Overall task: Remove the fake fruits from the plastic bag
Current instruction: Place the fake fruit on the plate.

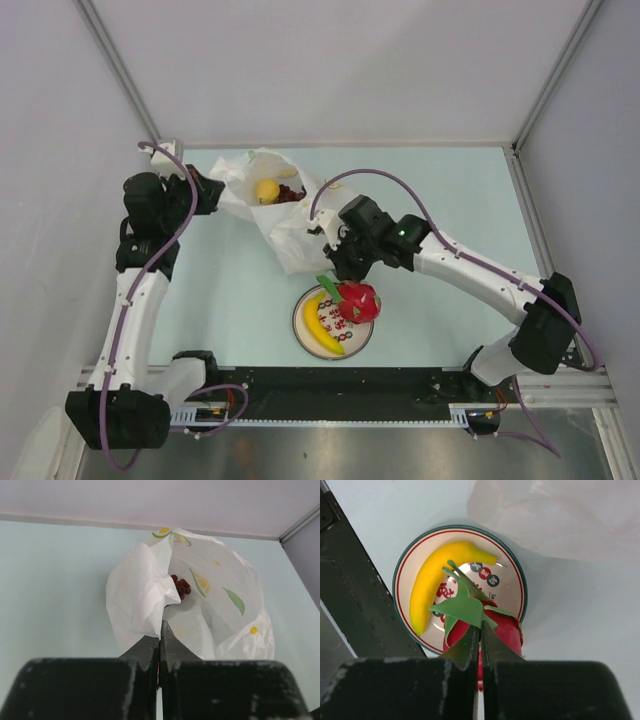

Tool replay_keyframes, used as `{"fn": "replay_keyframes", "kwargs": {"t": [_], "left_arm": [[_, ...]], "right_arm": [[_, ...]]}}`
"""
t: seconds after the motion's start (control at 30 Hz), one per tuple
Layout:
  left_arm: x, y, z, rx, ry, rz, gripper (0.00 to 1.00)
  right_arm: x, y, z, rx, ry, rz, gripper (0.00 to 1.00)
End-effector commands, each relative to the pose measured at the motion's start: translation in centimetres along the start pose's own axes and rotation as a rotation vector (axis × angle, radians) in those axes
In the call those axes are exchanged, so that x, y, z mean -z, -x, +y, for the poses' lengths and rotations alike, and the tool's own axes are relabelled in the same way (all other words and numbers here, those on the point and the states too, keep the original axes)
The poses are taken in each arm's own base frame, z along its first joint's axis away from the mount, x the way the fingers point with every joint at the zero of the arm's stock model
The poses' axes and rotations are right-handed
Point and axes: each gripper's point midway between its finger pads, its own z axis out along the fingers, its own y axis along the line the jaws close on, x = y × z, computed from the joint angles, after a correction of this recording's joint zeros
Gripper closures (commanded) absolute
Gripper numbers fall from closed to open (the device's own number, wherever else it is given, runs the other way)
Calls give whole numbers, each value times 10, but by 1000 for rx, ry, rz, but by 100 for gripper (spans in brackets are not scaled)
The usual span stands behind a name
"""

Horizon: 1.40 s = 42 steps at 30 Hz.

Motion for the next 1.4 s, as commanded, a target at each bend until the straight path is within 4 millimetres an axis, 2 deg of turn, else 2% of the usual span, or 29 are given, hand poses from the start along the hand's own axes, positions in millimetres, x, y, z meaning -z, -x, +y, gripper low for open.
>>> {"fn": "replay_keyframes", "kwargs": {"t": [0.0, 0.13, 0.27, 0.3, 0.37, 0.4, 0.5, 0.53, 0.63, 0.77, 0.8, 0.83, 0.87, 0.93, 0.97, 1.07, 1.1, 1.13, 1.2, 1.23, 1.27, 1.3, 1.33, 1.37], "left_arm": [[11, 13, -13, -23, -50, -68, 100], [16, 10, -14, -26, -52, -76, 100], [22, 3, -17, -14, -67, -70, 100], [23, 2, -19, -12, -71, -70, 100], [26, -2, -18, -9, -70, -68, 100], [26, -2, -18, -9, -68, -68, 100], [29, -7, -18, 1, -69, -72, 100], [29, -9, -16, 7, -67, -70, 100], [29, -14, -13, 16, -61, -66, 100], [30, -12, -13, 21, -59, -76, 100], [29, -12, -12, 23, -60, -76, 100], [29, -12, -12, 26, -61, -75, 100], [28, -10, -12, 30, -59, -79, 100], [27, -7, -12, 30, -61, -83, 100], [26, -7, -11, 33, -58, -83, 100], [23, -5, -11, 36, -60, -79, 100], [23, -4, -11, 38, -60, -80, 100], [22, -3, -11, 38, -60, -79, 100], [21, -2, -9, 43, -55, -78, 100], [20, -1, -8, 47, -50, -78, 100], [20, 0, -7, 49, -49, -78, 100], [19, 2, -7, 51, -46, -79, 100], [19, 8, -9, 48, -50, -87, 99], [15, 7, -8, 51, -53, -76, 99]], "right_arm": [[-15, 22, 3, -8, -20, -58, 100], [-43, 18, 14, 0, 1, -9, 100], [-64, 24, 25, -15, 14, 5, 100], [-67, 31, 25, -14, 11, -7, 100], [-78, 33, 28, 5, 12, 6, 100], [-78, 44, 28, 15, 11, -11, 100], [-90, 51, 29, 33, 3, 0, 100], [-92, 60, 28, 35, -1, -14, 100], [-104, 61, 26, 53, -8, 4, 100], [-116, 44, 23, 31, -21, 64, 100], [-115, 40, 23, 26, -19, 75, 98], [-114, 38, 26, 19, -11, 80, 90], [-116, 33, 27, 14, -8, 89, 78], [-110, 35, 31, -5, 4, 77, 63], [-106, 37, 34, -9, 13, 74, 49], [-80, 55, 46, -3, 57, 16, 32], [-71, 63, 48, 6, 65, -8, 29], [-53, 71, 50, 12, 75, -46, 26], [-34, 68, 48, 13, 80, -59, 26], [-13, 71, 46, 9, 70, -99, 26], [-5, 65, 33, -31, 47, -102, 26], [-3, 47, 26, -63, 34, -74, 26], [2, 38, 19, -93, 15, -67, 26], [15, 30, 3, -150, -17, -78, 26]]}}
